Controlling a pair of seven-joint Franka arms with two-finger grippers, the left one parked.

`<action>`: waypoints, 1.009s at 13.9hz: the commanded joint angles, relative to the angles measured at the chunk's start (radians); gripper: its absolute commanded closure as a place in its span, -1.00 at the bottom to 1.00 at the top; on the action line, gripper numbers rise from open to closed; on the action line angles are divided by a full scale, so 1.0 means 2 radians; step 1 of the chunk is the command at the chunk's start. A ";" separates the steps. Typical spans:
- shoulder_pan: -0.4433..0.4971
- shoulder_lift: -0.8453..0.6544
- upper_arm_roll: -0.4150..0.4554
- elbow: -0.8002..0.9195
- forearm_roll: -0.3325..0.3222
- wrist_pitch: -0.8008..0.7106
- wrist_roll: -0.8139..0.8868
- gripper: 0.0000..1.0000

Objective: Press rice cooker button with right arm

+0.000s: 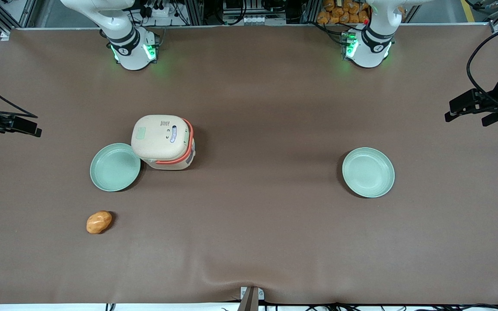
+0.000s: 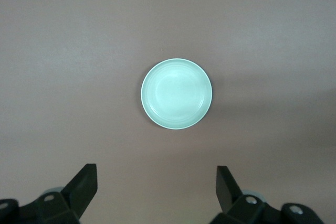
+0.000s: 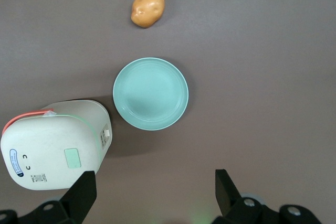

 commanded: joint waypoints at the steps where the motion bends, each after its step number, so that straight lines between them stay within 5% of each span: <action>1: 0.006 -0.015 0.003 -0.003 -0.009 0.000 0.000 -1.00; 14: 0.032 -0.015 0.005 0.001 -0.008 -0.005 -0.023 -1.00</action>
